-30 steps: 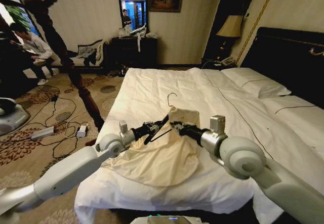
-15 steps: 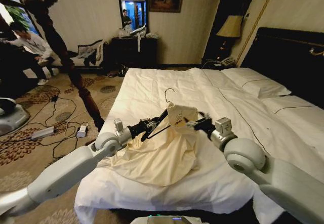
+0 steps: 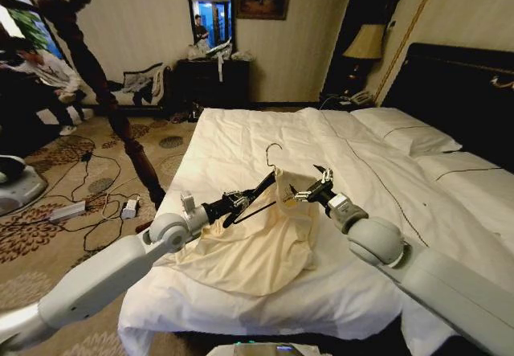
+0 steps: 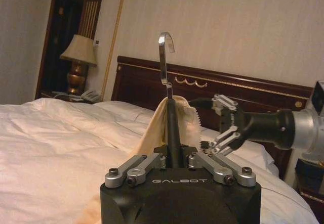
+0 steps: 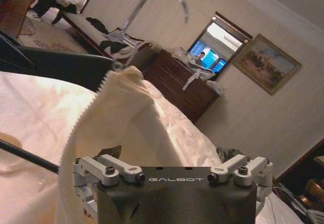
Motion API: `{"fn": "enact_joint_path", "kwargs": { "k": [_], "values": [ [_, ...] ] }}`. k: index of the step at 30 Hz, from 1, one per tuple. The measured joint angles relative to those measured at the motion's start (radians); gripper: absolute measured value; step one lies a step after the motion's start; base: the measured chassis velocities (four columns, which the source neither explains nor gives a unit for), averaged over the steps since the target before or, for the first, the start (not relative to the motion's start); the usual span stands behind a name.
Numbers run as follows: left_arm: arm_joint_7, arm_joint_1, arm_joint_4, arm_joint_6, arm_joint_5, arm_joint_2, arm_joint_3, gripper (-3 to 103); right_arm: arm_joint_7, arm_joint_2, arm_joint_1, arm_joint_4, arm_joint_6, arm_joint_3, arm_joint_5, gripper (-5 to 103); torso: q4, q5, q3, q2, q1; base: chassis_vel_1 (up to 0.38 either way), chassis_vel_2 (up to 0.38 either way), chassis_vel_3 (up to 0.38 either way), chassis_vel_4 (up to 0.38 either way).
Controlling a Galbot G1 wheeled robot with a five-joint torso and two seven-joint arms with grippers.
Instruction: Pick up the clothes from the bed and hang them on the clothes hanger.
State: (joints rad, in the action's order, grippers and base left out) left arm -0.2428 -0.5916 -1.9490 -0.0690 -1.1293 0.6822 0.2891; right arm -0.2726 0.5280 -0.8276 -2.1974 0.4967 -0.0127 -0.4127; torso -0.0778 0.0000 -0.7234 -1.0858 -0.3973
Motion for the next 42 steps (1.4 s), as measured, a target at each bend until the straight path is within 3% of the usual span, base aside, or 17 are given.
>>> {"fn": "enact_joint_path", "kwargs": {
  "k": [10, 12, 15, 17, 21, 23, 26, 29, 31, 35, 42],
  "values": [
    [-0.014, -0.008, -0.010, 0.002, 0.018, 0.001, 0.022, 13, 0.005, 0.031, 0.138, 0.041, -0.001, -0.120, -0.001, 103, 0.0002, -0.0002, 0.000, 0.000, 0.000, 0.000, 0.000, 0.000, 0.000],
    [-0.015, -0.008, -0.011, 0.002, 0.019, 0.001, 0.023, 13, 0.008, 0.032, 0.144, 0.043, -0.003, -0.128, -0.002, 99, 0.0001, -0.0001, 0.000, 0.000, 0.000, 0.000, 0.000, 0.000, 0.000],
    [-0.015, -0.009, -0.011, 0.002, 0.020, 0.003, 0.024, 13, 0.019, 0.029, 0.141, 0.041, -0.007, -0.142, -0.004, 84, 0.0000, 0.0000, 0.000, 0.000, 0.000, 0.000, 0.000, 0.000, 0.000],
    [-0.016, -0.009, -0.011, 0.002, 0.021, 0.003, 0.024, 13, 0.021, 0.026, 0.138, 0.040, -0.008, -0.142, -0.004, 84, 0.0000, 0.0000, 0.000, 0.000, 0.000, 0.000, 0.000, 0.000, 0.000],
    [-0.016, -0.006, -0.011, 0.003, 0.021, 0.001, 0.023, 13, 0.024, 0.014, 0.124, 0.032, -0.008, -0.132, 0.005, 62, -0.0001, 0.0000, 0.000, 0.000, 0.000, 0.000, 0.000, 0.000, 0.000],
    [-0.016, -0.006, -0.011, 0.002, 0.021, 0.000, 0.023, 13, 0.026, 0.011, 0.125, 0.031, -0.009, -0.131, 0.014, 57, -0.0001, 0.0001, 0.000, 0.000, 0.000, 0.000, 0.000, 0.000, 0.000],
    [-0.016, -0.005, -0.013, 0.004, 0.021, 0.000, 0.023, 13, 0.033, 0.005, 0.129, 0.030, -0.014, -0.131, 0.048, 51, 0.0000, 0.0000, 0.000, 0.000, 0.000, 0.000, 0.000, 0.000, 0.000],
    [-0.015, -0.005, -0.018, 0.009, 0.021, -0.001, 0.023, 12, 0.087, -0.011, 0.128, 0.037, -0.065, -0.124, 0.238, 36, 0.0000, -0.0001, 0.000, 0.000, 0.000, 0.000, 0.000, 0.000, 0.000],
    [-0.015, -0.008, -0.023, 0.009, 0.022, -0.005, 0.022, 12, 0.117, -0.026, 0.118, 0.039, -0.085, -0.123, 0.323, 33, -0.0001, 0.0000, 0.000, 0.000, 0.000, 0.000, 0.000, 0.000, 0.000],
    [-0.016, -0.013, -0.028, 0.009, 0.024, -0.009, 0.019, 12, 0.140, -0.038, 0.102, 0.039, -0.108, -0.119, 0.387, 28, -0.0001, 0.0001, 0.000, 0.000, 0.000, 0.000, 0.000, 0.000, 0.000],
    [0.004, -0.019, -0.048, -0.011, 0.023, -0.023, 0.002, 12, 0.147, -0.048, 0.071, 0.043, -0.131, -0.100, 0.415, 27, 0.0000, 0.0000, 0.000, 0.000, 0.000, 0.000, 0.000, 0.000, 0.000]
  ]
}}
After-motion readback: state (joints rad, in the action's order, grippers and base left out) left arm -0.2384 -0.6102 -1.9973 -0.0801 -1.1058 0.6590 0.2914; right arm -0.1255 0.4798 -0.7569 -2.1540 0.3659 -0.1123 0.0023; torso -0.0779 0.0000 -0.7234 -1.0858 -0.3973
